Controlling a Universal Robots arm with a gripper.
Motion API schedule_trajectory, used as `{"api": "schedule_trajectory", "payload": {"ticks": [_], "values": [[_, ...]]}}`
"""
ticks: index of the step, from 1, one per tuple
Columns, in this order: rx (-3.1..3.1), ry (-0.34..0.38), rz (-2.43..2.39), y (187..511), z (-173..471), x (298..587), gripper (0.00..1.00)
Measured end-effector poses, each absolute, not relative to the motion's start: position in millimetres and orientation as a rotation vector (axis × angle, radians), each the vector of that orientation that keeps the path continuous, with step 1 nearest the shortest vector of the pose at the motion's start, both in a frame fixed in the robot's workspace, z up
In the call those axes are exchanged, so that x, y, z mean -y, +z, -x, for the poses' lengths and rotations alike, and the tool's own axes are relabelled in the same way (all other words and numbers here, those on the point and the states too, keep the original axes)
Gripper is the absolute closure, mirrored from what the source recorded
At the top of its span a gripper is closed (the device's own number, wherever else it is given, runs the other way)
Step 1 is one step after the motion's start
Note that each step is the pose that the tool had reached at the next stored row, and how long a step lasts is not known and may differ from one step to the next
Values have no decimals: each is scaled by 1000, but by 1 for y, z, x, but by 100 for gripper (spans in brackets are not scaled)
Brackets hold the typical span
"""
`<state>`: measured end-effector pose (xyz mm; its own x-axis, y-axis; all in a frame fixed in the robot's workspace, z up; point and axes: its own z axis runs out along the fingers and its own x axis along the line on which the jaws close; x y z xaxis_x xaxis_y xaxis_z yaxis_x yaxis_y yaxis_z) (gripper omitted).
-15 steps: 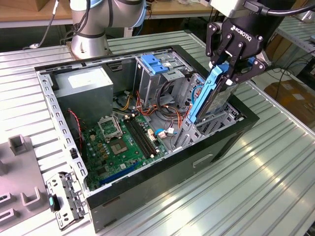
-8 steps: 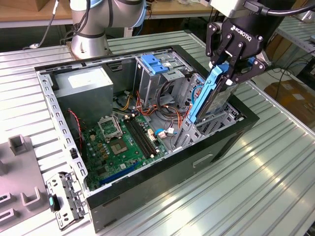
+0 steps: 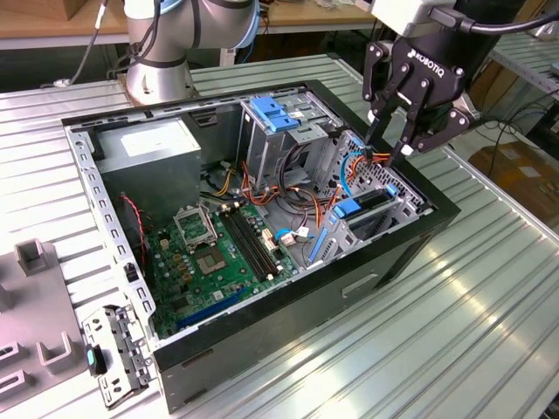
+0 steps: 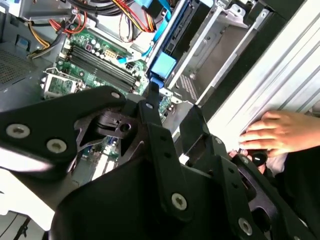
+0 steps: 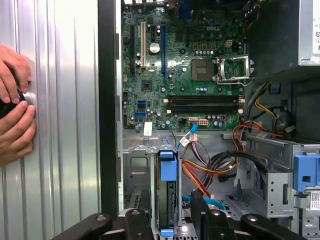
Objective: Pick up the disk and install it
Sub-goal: 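Insert the disk into the insertion slot, then insert the first disk wire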
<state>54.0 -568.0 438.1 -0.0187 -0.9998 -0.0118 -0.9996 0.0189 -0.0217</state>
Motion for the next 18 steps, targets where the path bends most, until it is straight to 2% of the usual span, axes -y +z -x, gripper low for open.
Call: {"api": "schedule_trajectory", "payload": {"ticks": [3,5,7,8,9,10,18], "values": [[-2226,-11,2184,431,-54,568,57],[-2225,-11,2184,428,-54,568,70],[-2226,-11,2184,427,-54,568,70],[-2226,-11,2184,427,-54,568,82],[-2226,-11,2184,427,-54,568,82],[-2226,-11,2184,426,-54,568,88],[-2226,-11,2184,426,-54,568,89]]}}
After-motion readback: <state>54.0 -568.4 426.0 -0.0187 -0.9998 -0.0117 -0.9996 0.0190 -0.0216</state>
